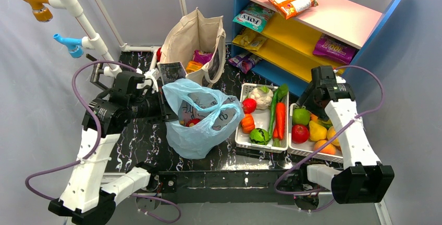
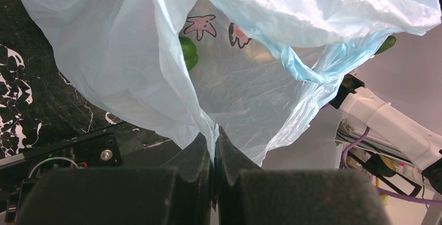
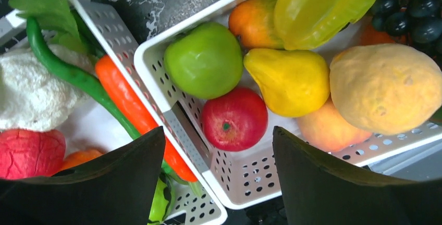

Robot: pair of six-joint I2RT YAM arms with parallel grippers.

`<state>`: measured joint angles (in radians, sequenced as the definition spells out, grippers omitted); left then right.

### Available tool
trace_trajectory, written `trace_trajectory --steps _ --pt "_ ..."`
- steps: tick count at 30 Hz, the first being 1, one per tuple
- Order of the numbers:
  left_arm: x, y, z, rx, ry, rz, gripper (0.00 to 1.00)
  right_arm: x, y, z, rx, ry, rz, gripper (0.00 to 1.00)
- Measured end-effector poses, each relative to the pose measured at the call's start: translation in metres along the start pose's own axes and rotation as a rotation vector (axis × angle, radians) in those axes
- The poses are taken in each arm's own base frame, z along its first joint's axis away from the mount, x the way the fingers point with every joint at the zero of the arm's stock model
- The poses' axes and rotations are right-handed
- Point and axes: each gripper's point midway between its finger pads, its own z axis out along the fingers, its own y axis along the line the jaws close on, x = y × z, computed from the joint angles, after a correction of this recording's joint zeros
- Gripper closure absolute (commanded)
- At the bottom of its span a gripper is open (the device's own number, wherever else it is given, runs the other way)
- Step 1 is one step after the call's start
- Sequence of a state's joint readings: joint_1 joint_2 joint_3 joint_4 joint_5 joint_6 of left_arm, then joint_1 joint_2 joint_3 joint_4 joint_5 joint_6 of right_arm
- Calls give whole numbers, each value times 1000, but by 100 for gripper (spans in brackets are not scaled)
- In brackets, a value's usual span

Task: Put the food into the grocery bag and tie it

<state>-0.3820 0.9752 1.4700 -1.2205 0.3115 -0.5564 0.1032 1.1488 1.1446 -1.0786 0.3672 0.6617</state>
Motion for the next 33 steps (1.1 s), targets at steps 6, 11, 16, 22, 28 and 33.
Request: trace_trajectory --steps 6,11,16,22,28,33 --pt "1 1 -4 -4 -1 13 100 -5 -6 27 -6 43 69 17" --pt "-1 0 -5 -4 -9 23 100 -3 -1 47 -27 94 89 17" --pt "-1 0 -5 -6 -8 25 100 -1 15 57 -102 110 80 15" --pt "-1 1 -5 -11 -7 25 100 5 18 71 -92 155 66 15" --pt "-1 2 -5 -15 -8 25 100 14 15 80 -79 177 58 16" --pt "-1 3 -5 -21 -10 24 100 25 10 90 -56 200 51 17"
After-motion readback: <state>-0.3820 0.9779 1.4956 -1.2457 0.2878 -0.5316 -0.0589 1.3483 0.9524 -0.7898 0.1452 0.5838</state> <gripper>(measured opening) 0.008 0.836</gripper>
